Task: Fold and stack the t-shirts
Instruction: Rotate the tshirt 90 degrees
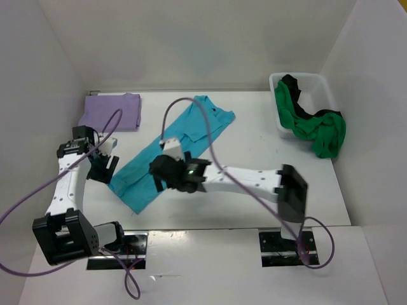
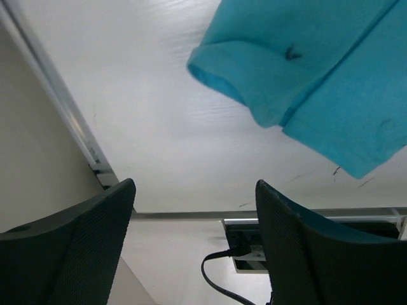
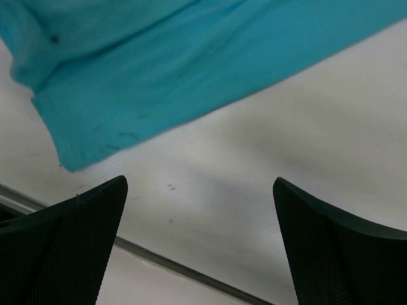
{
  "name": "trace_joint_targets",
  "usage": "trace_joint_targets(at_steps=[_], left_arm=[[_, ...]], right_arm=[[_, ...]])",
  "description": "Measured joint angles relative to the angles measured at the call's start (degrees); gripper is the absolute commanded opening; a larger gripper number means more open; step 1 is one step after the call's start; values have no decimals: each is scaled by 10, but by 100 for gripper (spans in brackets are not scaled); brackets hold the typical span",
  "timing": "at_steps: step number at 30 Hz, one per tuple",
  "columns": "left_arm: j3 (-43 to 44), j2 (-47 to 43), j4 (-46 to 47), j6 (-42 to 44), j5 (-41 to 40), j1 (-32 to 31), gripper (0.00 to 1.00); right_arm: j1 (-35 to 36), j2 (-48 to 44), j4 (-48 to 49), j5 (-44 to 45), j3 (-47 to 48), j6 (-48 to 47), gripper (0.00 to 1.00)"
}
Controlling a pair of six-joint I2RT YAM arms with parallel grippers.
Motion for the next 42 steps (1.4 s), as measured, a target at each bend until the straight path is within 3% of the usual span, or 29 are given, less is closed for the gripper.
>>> trace_joint_targets(at_steps=[8, 18, 22, 23, 26, 27, 30, 36, 42], left_arm=[[0, -44, -4, 2, 9, 74, 86], [6, -33, 1, 30, 26, 128, 86], [12, -33, 2, 45, 30, 139, 86], [14, -33, 3, 49, 33, 142, 86], [19, -33, 4, 57, 36, 149, 86], [20, -33, 5, 58, 37, 151, 86], [21, -33, 5, 63, 39, 156, 86], [21, -33, 0, 84, 54, 155, 86], [31, -8, -23, 86, 63, 106, 86]], right_arm=[[44, 268, -1, -103, 148, 71, 95], [42, 365, -15, -156, 266, 128, 87], [42, 380, -25, -165, 289, 136, 69], [41, 389, -27, -172, 303, 137, 55], [39, 407, -27, -184, 325, 139, 31], [35, 407, -25, -187, 323, 142, 18], [26, 388, 9, -203, 276, 158, 0], [-17, 286, 86, -235, 94, 187, 0], [-85, 120, 125, -251, -158, 200, 0]])
